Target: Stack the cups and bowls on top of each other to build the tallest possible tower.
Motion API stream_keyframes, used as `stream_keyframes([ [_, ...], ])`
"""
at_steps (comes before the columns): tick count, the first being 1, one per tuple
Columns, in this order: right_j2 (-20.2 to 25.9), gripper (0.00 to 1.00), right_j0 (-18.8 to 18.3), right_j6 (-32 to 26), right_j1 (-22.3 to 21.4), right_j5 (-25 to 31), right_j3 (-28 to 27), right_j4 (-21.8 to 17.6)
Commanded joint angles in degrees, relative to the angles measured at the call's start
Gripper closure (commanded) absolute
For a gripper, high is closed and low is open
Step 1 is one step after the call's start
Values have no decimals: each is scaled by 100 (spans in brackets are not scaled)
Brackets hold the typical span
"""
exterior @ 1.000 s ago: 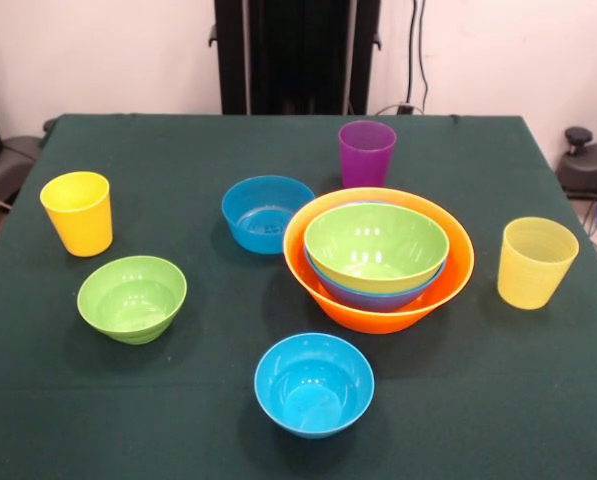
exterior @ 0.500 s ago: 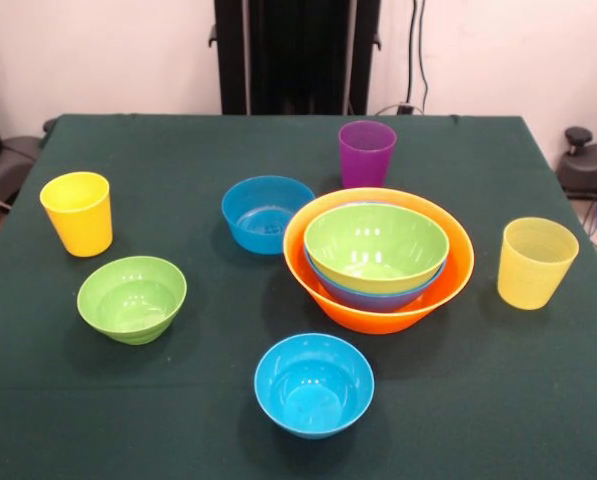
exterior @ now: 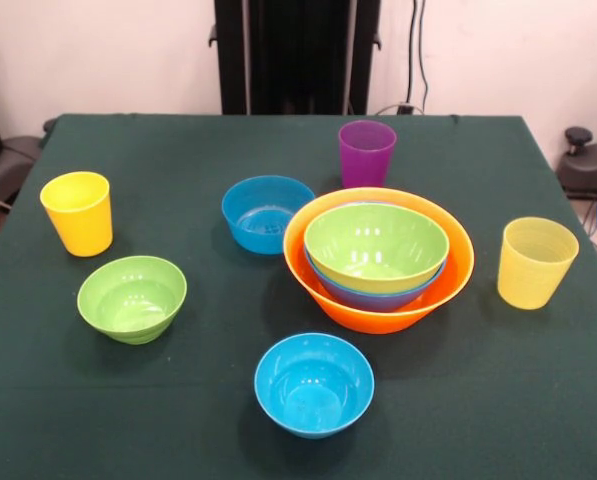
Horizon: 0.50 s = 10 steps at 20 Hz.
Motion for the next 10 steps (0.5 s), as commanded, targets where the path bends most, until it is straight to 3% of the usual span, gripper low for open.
stream_keyframes([
  [1, 328, 100, 260, -61, -239, -134, 1027, 103],
  [7, 80, 100, 602, 593, -393, -269, 1435, 194],
  [10, 30, 100, 781, 635, -449, -235, 1510, 238],
])
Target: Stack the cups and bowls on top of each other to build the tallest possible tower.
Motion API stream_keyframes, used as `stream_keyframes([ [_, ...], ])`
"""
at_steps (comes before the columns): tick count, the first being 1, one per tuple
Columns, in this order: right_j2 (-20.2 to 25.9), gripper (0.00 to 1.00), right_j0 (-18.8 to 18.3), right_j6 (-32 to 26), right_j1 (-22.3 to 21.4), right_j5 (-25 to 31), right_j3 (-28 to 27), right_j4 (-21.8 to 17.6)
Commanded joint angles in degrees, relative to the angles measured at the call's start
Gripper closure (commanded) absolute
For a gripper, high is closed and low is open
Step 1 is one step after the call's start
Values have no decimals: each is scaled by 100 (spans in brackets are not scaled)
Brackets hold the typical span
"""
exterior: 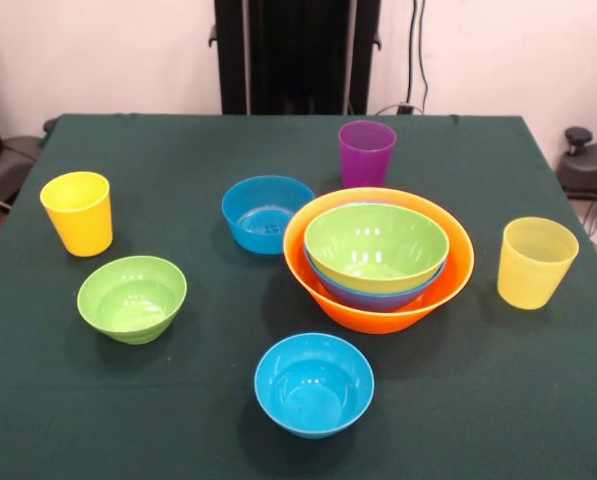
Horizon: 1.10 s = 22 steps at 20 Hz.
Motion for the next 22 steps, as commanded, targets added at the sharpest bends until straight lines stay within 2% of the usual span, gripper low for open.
stream_keyframes([
  [1, 188, 100, 396, 616, -66, -220, 940, 136],
  [7, 239, 100, 678, 450, -56, -84, 955, 258],
  [15, 22, 100, 1168, 866, 167, -45, 753, 324],
  [22, 135, 100, 1147, 805, 398, -267, 639, 621],
])
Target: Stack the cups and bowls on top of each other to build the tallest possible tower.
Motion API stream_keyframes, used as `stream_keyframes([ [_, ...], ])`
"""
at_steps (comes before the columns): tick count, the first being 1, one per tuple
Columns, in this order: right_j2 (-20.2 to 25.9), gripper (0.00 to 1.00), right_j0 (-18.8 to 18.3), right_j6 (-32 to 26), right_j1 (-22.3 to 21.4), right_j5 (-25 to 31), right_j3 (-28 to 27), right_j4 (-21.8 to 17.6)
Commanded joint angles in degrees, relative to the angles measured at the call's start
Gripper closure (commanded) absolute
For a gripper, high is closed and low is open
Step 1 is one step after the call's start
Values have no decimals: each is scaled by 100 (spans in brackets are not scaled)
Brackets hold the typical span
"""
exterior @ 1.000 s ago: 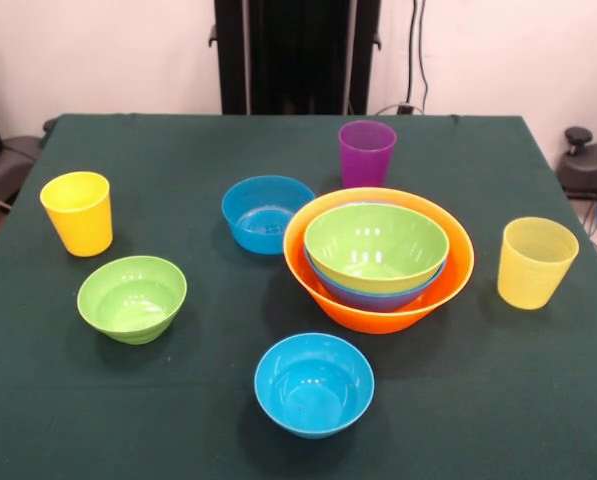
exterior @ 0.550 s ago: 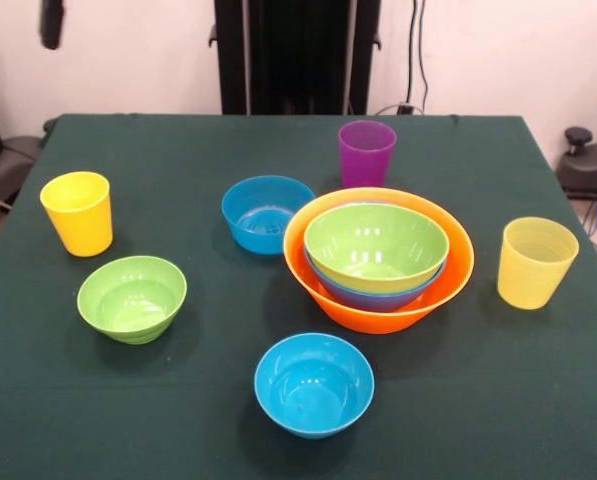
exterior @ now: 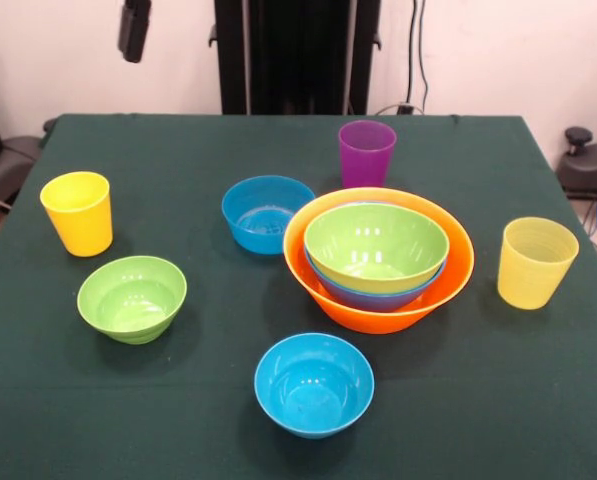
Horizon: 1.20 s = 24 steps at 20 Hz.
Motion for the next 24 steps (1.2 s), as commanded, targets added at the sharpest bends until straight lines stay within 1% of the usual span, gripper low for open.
stream_keyframes([
  [1, 333, 100, 43, 781, 533, -350, 341, 205],
  [3, 371, 100, -13, 740, 602, -627, 431, 250],
  [6, 495, 100, -201, 495, 603, -1094, 681, 322],
  [11, 547, 100, -347, 226, 609, -1398, 836, 348],
  [14, 612, 100, -455, 98, 633, -1700, 945, 339],
  [19, 580, 100, -478, 47, 680, -1867, 945, 272],
  [24, 369, 100, -323, 194, 740, -1758, 788, 189],
])
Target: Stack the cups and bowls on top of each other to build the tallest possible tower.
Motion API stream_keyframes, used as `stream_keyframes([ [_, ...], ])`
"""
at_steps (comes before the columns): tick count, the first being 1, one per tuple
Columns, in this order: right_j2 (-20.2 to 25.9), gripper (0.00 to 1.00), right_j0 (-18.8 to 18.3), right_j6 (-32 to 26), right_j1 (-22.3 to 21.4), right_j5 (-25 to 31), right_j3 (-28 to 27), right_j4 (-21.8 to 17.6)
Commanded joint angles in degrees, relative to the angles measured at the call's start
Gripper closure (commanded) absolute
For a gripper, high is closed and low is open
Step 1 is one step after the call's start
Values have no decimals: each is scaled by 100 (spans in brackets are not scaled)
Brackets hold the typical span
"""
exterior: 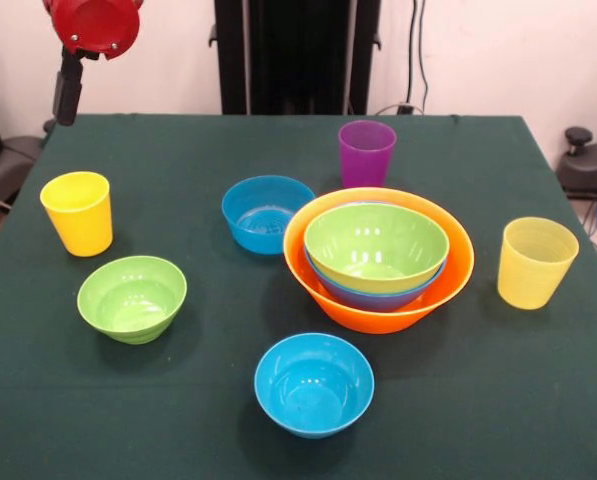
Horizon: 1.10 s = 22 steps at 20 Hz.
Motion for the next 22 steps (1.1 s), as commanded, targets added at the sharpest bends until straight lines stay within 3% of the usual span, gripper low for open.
stream_keyframes([
  [1, 318, 100, 159, 238, 461, -77, 401, -154],
  [9, 61, 100, 406, 390, 551, -5, 254, -195],
  [22, 282, 100, 198, 138, 535, -458, 596, -160],
])
